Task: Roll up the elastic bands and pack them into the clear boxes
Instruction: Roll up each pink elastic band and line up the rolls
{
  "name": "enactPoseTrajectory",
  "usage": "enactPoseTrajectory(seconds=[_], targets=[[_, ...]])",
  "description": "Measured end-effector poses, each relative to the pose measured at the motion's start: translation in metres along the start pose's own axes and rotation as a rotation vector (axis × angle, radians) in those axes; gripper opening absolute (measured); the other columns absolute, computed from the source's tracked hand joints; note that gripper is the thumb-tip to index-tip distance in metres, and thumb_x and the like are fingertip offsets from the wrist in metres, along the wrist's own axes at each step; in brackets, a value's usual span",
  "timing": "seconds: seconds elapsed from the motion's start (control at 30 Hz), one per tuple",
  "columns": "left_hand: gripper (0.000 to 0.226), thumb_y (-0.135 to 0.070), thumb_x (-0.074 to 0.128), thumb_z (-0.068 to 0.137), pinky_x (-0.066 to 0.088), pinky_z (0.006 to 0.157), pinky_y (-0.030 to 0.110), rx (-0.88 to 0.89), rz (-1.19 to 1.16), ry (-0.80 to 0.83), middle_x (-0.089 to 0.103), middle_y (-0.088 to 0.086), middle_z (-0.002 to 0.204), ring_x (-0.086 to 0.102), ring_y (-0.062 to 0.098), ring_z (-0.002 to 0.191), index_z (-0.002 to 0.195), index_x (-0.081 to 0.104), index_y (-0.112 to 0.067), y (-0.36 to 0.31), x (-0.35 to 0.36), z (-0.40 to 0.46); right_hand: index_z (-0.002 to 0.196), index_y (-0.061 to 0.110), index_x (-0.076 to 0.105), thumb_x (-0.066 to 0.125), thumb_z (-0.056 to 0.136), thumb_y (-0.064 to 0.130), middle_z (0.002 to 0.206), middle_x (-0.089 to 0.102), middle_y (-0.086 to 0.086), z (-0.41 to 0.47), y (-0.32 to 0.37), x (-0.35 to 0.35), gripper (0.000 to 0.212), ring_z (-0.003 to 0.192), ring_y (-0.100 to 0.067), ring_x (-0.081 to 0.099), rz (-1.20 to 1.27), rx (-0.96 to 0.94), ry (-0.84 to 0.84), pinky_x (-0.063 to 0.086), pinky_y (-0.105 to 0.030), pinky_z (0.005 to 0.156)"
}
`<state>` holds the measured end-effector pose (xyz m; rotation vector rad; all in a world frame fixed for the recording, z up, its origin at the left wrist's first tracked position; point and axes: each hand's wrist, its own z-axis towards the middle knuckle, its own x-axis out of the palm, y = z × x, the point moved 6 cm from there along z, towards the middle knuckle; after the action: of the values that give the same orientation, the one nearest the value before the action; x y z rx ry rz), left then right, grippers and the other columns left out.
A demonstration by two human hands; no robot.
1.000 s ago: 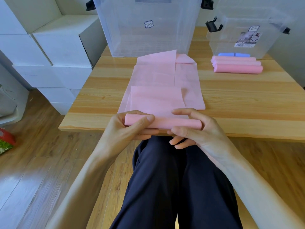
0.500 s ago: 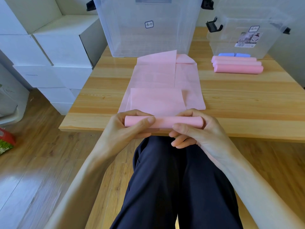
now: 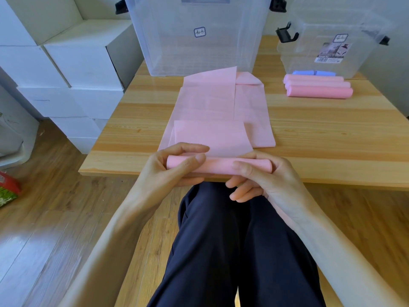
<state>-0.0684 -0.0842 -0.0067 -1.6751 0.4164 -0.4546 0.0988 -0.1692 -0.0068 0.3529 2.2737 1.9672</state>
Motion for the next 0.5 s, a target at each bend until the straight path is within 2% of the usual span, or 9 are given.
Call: enactPoseTrajectory(seconds=[0.1,0.2,0.27,0.33,0.4,0.5], targets=[[0.029,-0.031,0.067,0.077,0.058,0.072,0.022,0.008,0.009,0.025,0.076,-0.003,0.103,0.073,0.016,0.096,0.096,0.076,-0.011,-0.0003,0.0017,-0.0017,0.097,0.009,0.071,0.072,0.074,0.035,0.081,0.075,-0.017,0.0004,-0.0002,-0.0008,0.035,0.066,-0.031,0.073,0.006,0.017,-0.002,0.059,-0.03,0.055],[0.026,-0.034,0.066,0.077,0.058,0.07,0.022,0.013,0.029,-0.011,0.076,-0.002,0.1,0.074,0.016,0.091,0.093,0.076,-0.016,-0.0007,-0.0005,-0.0015,0.11,0.013,0.067,0.076,0.071,0.025,0.087,0.076,-0.017,0.0004,0.0005,0.0004,0.042,0.072,-0.03,0.074,-0.007,0.012,0.034,0.06,-0.03,0.06],[0.025,-0.034,0.067,0.077,0.059,0.071,0.022,0.023,0.029,-0.021,0.076,-0.001,0.1,0.074,0.017,0.093,0.094,0.077,-0.018,-0.0015,-0.0017,-0.0009,0.108,0.011,0.068,0.076,0.074,0.021,0.086,0.076,-0.016,0.0006,0.0012,0.0002,0.037,0.069,-0.029,0.074,-0.012,-0.004,0.031,0.06,-0.03,0.06],[0.024,-0.027,0.071,0.076,0.059,0.074,0.022,0.036,0.031,0.008,0.077,0.001,0.098,0.074,0.017,0.092,0.098,0.076,-0.017,-0.0023,-0.0006,-0.0017,0.101,0.007,0.069,0.073,0.077,0.025,0.081,0.075,-0.017,0.0007,0.0017,-0.0012,0.031,0.064,-0.028,0.073,0.002,-0.009,0.012,0.059,-0.03,0.057],[0.023,-0.022,0.072,0.075,0.059,0.075,0.023,0.045,0.042,0.033,0.077,0.003,0.095,0.075,0.017,0.09,0.097,0.075,-0.017,-0.0025,0.0007,-0.0029,0.097,0.004,0.069,0.071,0.076,0.031,0.077,0.074,-0.018,0.0011,0.0016,-0.0029,0.034,0.061,-0.028,0.072,0.015,0.0,-0.009,0.058,-0.029,0.054],[0.023,-0.027,0.072,0.076,0.06,0.076,0.025,0.042,0.066,0.014,0.077,0.005,0.094,0.075,0.02,0.091,0.094,0.075,-0.013,-0.0019,0.0012,-0.0029,0.103,0.007,0.068,0.074,0.071,0.035,0.082,0.075,-0.016,0.0019,0.0015,-0.0015,0.042,0.066,-0.029,0.073,0.019,0.014,0.011,0.059,-0.03,0.056]])
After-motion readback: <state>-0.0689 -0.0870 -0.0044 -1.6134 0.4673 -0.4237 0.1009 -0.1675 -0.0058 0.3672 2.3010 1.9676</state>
